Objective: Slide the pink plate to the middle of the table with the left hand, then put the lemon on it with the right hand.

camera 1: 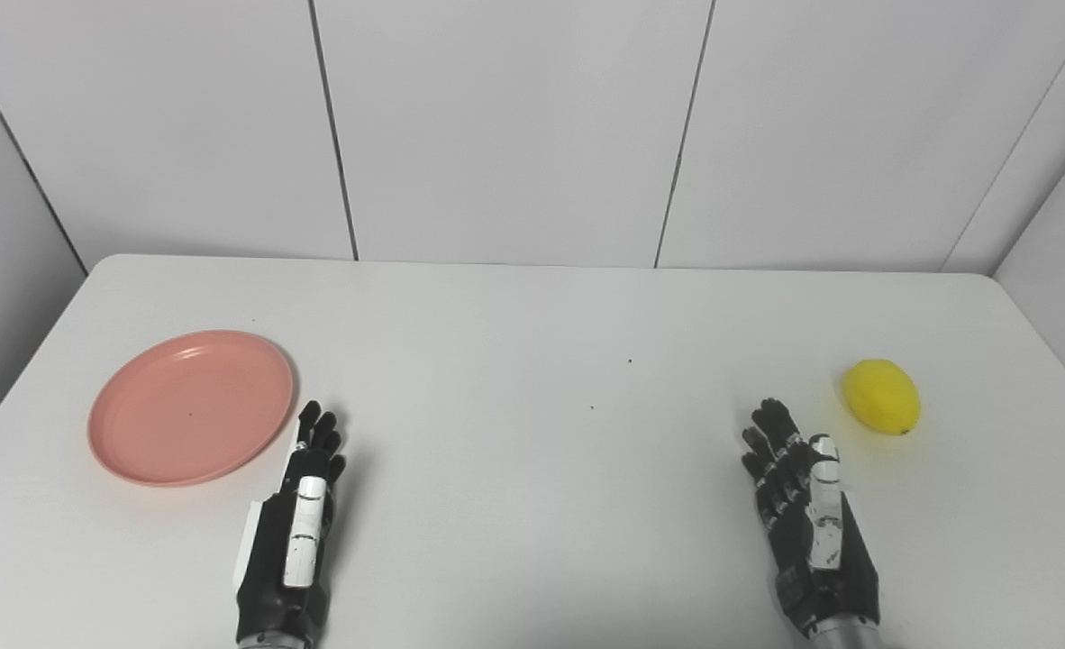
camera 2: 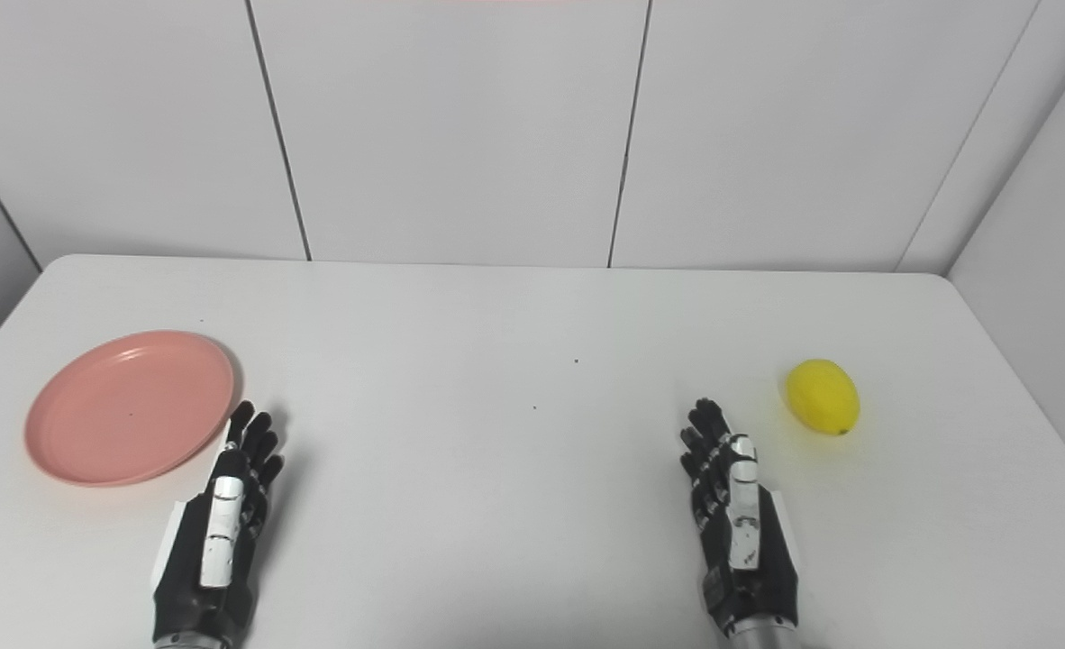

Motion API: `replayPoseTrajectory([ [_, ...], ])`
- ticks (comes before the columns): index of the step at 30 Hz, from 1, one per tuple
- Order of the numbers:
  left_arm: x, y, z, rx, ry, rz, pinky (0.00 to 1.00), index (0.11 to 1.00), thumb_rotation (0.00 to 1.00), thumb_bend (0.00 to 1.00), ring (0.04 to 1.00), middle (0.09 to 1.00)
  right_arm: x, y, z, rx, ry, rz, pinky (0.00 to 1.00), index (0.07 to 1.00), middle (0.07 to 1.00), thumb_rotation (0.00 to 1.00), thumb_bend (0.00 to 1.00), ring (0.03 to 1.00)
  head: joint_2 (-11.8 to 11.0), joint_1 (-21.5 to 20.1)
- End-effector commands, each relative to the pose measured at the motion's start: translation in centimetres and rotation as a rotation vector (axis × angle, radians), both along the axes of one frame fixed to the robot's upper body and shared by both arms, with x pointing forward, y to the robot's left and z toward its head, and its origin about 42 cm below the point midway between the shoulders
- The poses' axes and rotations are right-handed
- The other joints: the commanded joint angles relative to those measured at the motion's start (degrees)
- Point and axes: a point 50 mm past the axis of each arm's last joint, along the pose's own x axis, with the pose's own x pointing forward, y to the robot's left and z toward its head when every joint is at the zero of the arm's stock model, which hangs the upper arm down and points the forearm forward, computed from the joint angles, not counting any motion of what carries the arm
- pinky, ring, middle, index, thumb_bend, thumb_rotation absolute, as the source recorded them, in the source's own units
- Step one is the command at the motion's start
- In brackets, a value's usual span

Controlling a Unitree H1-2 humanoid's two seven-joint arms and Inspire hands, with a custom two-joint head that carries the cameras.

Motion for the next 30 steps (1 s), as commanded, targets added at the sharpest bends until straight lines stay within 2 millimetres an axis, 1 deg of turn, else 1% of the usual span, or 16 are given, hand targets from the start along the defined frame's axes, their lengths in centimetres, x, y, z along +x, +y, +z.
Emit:
replayPoseTrajectory([
  [1, -0.5, 1.3, -0.1, 0.05, 0.005, -0.022, 1.0, 1.0, 0.94, 0.66, 1.0, 1.0, 0.2, 0.2, 0.3, 0.01, -0.027, 0.003, 1.0, 0.923, 0.956, 1.0, 0.81, 0.968, -0.03, 0.07],
  [10, -0.5, 1.3, -0.1, 0.052, 0.011, -0.019, 1.0, 1.0, 0.94, 0.66, 1.0, 0.999, 0.1, 0.2, 0.3, 0.008, -0.027, 0.0, 1.0, 0.919, 0.953, 1.0, 0.81, 0.966, -0.02, 0.08],
  [18, -0.5, 1.2, -0.1, 0.046, 0.016, -0.019, 1.0, 1.0, 0.94, 0.64, 1.0, 0.998, 0.2, 0.1, 0.2, 0.007, -0.026, 0.0, 1.0, 0.918, 0.952, 1.0, 0.8, 0.967, -0.24, 0.47],
  [22, -0.5, 1.0, -0.2, 0.043, 0.021, -0.019, 1.0, 1.0, 0.93, 0.65, 1.0, 0.998, 0.2, 0.0, 0.2, 0.01, -0.021, -0.004, 1.0, 0.913, 0.949, 1.0, 0.8, 0.963, -0.46, 1.49],
  [27, -0.3, 0.4, -0.5, 0.057, 0.028, -0.01, 1.0, 1.0, 0.93, 0.66, 0.995, 0.988, 0.3, -0.7, 0.0, 0.009, -0.027, 0.004, 1.0, 0.936, 0.965, 1.0, 0.78, 0.978, -1.55, 4.64],
  [30, -0.2, 0.0, -0.7, 0.068, 0.031, -0.003, 1.0, 1.0, 0.93, 0.69, 0.985, 0.978, 0.4, -1.0, -0.2, 0.007, -0.032, 0.004, 1.0, 0.945, 0.967, 1.0, 0.77, 0.975, -1.85, 5.34],
])
